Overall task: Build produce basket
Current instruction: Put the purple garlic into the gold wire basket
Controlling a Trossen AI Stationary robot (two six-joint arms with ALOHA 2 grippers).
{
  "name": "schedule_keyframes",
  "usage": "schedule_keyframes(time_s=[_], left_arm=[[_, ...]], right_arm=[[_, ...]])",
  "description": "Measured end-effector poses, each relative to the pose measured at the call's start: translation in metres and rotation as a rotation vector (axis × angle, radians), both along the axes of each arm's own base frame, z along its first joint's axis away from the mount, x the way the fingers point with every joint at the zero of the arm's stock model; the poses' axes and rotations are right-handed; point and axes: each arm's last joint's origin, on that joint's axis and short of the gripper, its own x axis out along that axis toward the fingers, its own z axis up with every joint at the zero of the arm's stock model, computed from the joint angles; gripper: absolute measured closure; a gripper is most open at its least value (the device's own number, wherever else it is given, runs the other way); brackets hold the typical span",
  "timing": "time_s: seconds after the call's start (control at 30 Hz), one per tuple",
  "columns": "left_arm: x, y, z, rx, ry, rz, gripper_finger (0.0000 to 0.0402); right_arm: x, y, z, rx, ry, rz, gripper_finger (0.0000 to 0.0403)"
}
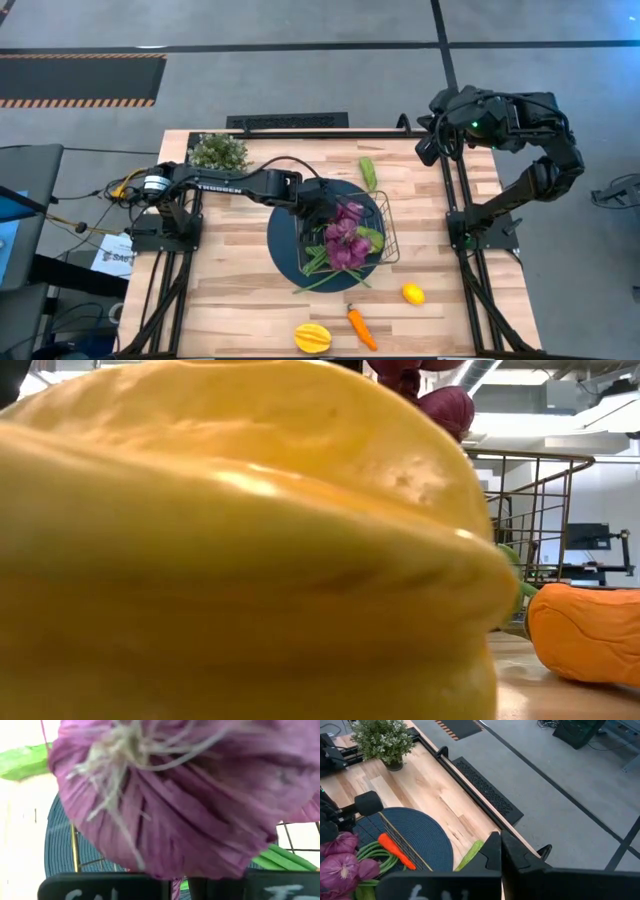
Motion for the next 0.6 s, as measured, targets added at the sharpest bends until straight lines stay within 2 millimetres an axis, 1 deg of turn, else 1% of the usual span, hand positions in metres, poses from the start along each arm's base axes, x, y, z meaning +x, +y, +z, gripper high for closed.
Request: schedule_keyframes(time_s=[0.17,0.37,0.5,0.6], left_arm=[[0.0,0.0,0.0,0.013,-0.001,-0.021,0.0352],[0.0,0.0004,0.0,0.076,-0.002,-0.09,0.0293],[-0.0001,0.0028,0.0005,0.158,0.003,-0.053,0.0253],[0.0001,0.0042,0.0074,0.19,-0.003,-0.016,0.0224]], right_arm=[[0.0,0.0,0.0,0.0,0.0,0.0,0.0395],[0.0,0.0,0.0,0.001,0.0,0.0,0.0395],[0.0,0.0,0.0,0.001,-0.001,0.0,0.0395],[0.0002,0.0,-0.0001,0.001,0.0,0.0,0.0395]])
